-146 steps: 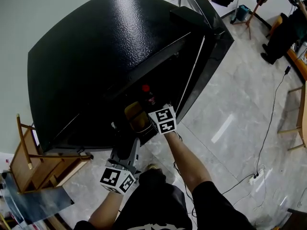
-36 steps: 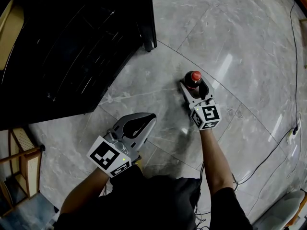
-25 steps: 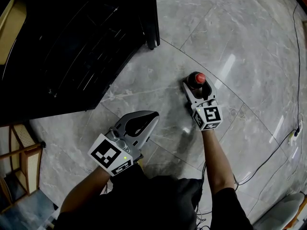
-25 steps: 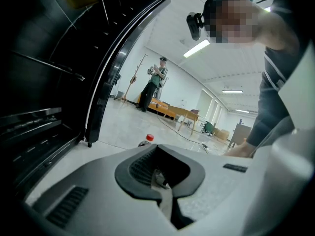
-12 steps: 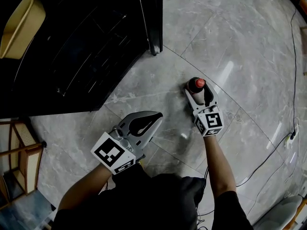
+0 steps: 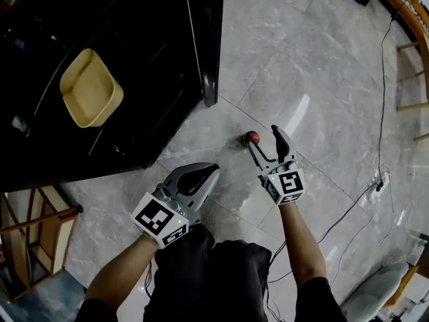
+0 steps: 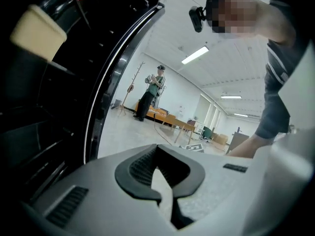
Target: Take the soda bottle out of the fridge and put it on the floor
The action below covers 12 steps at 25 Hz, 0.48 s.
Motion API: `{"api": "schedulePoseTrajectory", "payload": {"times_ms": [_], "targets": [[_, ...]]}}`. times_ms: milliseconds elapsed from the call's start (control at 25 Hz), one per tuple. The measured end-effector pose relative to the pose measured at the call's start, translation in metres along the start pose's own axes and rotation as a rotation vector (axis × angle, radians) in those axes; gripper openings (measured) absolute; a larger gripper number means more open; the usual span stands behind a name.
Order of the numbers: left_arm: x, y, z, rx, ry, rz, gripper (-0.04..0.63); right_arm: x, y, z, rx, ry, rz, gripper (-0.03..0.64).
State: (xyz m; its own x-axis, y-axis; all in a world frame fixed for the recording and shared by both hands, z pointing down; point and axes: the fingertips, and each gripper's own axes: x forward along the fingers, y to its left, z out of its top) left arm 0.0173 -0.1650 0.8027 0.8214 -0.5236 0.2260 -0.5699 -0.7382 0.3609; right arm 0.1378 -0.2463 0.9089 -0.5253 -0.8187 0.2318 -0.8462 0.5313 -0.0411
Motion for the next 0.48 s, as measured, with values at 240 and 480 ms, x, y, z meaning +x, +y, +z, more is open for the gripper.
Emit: {"api": "schedulePoseTrajectory", "payload": {"times_ms": [240, 480], "targets": [[-0.038, -0.055, 0.153, 0.01, 0.001, 0.001, 0.006, -0.039, 0.021, 0.169, 0.063, -0.01, -0.024, 0.322], [-0.086, -0.116, 0.31, 0.035, 0.007, 0.002, 0.006, -0.099, 0.06, 0.355, 0.175, -0.056, -0.052, 0.322]]}}
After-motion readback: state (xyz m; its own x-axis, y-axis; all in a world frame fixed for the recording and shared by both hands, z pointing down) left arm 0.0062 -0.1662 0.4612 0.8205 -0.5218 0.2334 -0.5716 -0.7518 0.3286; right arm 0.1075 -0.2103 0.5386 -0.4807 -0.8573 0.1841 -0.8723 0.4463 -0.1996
